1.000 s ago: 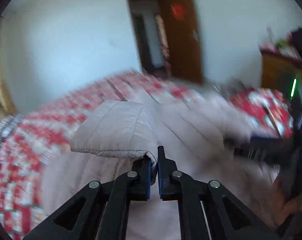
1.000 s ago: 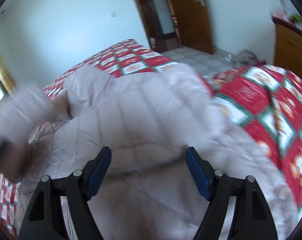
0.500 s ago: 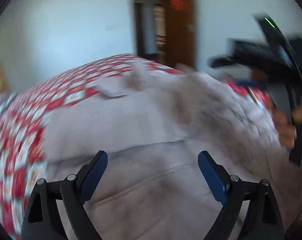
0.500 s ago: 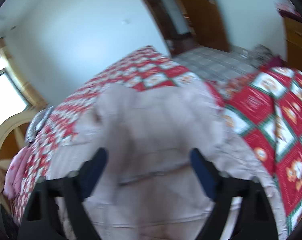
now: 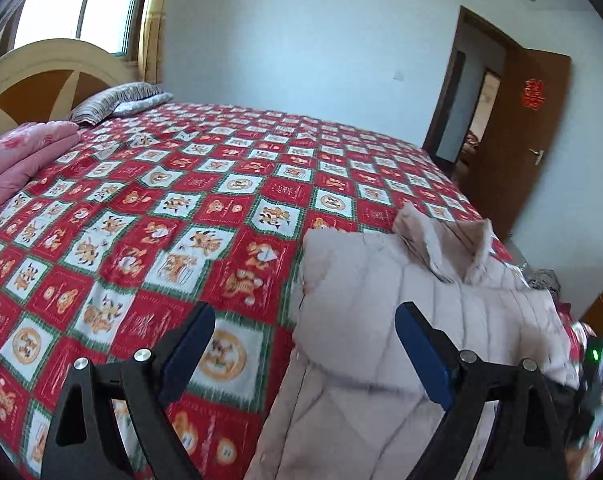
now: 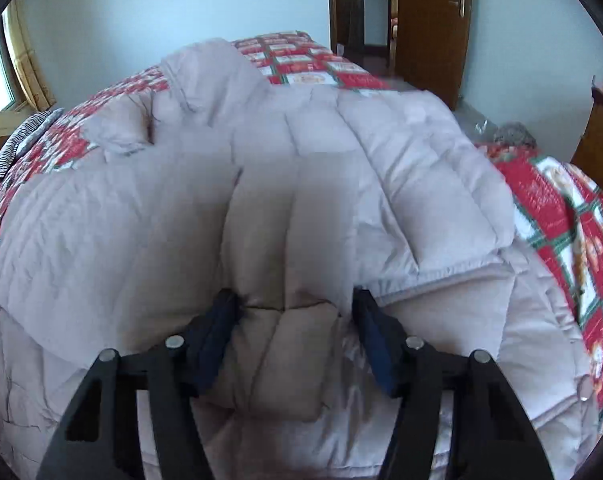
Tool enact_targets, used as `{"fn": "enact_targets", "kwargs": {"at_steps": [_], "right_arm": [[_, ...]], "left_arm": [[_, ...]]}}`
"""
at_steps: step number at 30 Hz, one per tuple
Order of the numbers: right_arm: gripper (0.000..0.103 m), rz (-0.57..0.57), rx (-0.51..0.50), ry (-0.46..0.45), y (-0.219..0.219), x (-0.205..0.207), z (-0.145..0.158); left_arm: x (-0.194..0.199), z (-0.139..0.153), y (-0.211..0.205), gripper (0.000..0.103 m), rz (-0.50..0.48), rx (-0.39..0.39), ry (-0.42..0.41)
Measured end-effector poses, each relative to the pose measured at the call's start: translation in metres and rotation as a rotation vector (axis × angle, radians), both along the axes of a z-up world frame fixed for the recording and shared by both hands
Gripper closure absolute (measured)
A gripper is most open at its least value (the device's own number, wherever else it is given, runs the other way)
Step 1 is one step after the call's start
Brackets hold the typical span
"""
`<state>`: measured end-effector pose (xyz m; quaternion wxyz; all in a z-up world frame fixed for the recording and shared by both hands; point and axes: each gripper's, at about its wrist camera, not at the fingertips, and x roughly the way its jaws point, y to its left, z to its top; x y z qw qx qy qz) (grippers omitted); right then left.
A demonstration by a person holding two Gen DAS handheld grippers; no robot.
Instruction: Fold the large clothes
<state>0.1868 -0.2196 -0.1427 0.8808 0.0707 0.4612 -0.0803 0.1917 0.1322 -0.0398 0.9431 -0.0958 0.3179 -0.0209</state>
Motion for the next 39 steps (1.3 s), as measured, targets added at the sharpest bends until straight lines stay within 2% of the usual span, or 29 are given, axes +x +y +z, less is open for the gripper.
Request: {"fn": "enact_targets", "kwargs": {"at_steps": [4, 6, 8, 10, 12, 13, 14, 18, 20, 22, 24, 25, 27, 30, 34, 39], "right_arm": [[0.049, 0.033, 0.0, 0.014, -0.007, -0.006, 0.005], [0.045, 0.041, 0.011, 0.009, -0.012, -0.007, 0.001], [0.045, 0.042, 0.013, 0.012, -0.015, -0.006, 0.0], [0.045, 0.047, 0.003, 0.015, -0.014, -0.01, 0.001], [0.044, 0.038, 0.004, 0.015, -0.017, -0.01, 0.0], [0.043, 0.033, -0.001, 0.017, -0.017, -0.009, -0.001], [0.041, 0.027, -0.014, 0.022, -0.017, -0.006, -0.002], [0.031, -0.007, -0.036, 0.04, -0.026, 0.01, -0.004], [0.027, -0.013, -0.024, 0.047, -0.03, 0.014, -0.007], [0.026, 0.007, -0.065, 0.063, -0.024, 0.015, -0.005], [0.025, 0.027, -0.083, 0.07, -0.022, 0.011, 0.001], [0.025, 0.026, -0.084, 0.065, -0.024, 0.008, 0.009], [0.025, 0.023, -0.069, -0.009, -0.03, 0.002, 0.032], [0.024, 0.028, -0.041, -0.124, -0.033, 0.015, 0.075], [0.024, 0.046, 0.042, -0.162, -0.026, 0.076, 0.104], [0.024, 0.07, 0.067, -0.162, 0.0, 0.164, 0.111]], "left_arm": [[0.033, 0.001, -0.024, 0.011, -0.041, 0.014, 0.018], [0.054, -0.01, -0.045, 0.011, -0.044, 0.096, 0.027], [0.072, -0.035, -0.059, 0.011, 0.037, 0.216, 0.096], [0.078, -0.064, -0.062, 0.011, 0.068, 0.25, 0.161], [0.077, -0.091, -0.059, 0.011, 0.09, 0.244, 0.209], [0.074, -0.11, -0.055, 0.01, 0.092, 0.22, 0.216], [0.073, -0.116, -0.052, 0.01, 0.087, 0.194, 0.218], [0.083, -0.123, -0.033, 0.001, 0.09, 0.086, 0.26], [0.083, -0.123, -0.036, 0.001, 0.093, 0.103, 0.254], [0.083, -0.121, -0.042, 0.001, 0.093, 0.136, 0.252], [0.081, -0.114, -0.041, 0.001, 0.061, 0.127, 0.26], [0.078, -0.105, -0.041, 0.002, 0.011, 0.105, 0.252], [0.069, -0.077, -0.044, 0.002, -0.072, 0.072, 0.184], [0.076, -0.029, -0.054, 0.002, -0.133, 0.089, 0.07], [0.142, 0.005, -0.07, 0.002, -0.165, 0.069, 0.066], [0.222, -0.002, -0.102, 0.002, -0.16, 0.08, 0.164]]}}
